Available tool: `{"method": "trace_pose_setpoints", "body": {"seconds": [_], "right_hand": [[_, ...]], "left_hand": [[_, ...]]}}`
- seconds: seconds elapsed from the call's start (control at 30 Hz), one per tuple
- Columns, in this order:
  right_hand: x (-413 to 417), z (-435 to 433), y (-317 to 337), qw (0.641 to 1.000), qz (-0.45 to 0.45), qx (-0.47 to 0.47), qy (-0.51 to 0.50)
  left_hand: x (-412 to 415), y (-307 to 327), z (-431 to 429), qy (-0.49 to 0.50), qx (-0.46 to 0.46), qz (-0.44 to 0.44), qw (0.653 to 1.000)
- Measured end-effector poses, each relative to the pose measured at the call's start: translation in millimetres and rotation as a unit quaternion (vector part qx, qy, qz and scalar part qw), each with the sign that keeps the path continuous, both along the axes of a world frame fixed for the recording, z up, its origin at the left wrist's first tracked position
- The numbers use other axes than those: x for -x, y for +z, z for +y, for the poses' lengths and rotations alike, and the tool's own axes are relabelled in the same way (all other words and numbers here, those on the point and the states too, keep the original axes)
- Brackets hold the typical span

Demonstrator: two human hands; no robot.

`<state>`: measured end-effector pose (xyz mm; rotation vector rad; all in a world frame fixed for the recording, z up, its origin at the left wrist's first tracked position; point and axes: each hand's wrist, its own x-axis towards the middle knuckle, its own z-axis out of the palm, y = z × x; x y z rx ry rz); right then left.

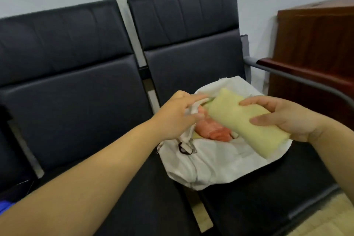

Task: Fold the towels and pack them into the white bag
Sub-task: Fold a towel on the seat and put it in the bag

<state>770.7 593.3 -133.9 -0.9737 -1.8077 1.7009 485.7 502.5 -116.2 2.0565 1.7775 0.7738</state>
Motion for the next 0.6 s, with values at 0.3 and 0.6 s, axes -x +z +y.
{"method": "trace_pose_setpoints", "body": {"seconds": [0.3, 0.6], "right_hand": [[38, 85, -55, 0.982, 0.153, -0.009, -0.111], [55, 137, -85, 0.924, -0.274, -0.258, 0.064]], "left_hand": [[6, -3, 117, 0.000, 0.121, 0.142, 0.982], [21, -15, 135, 0.048, 0.056, 0.133, 0.988]]}}
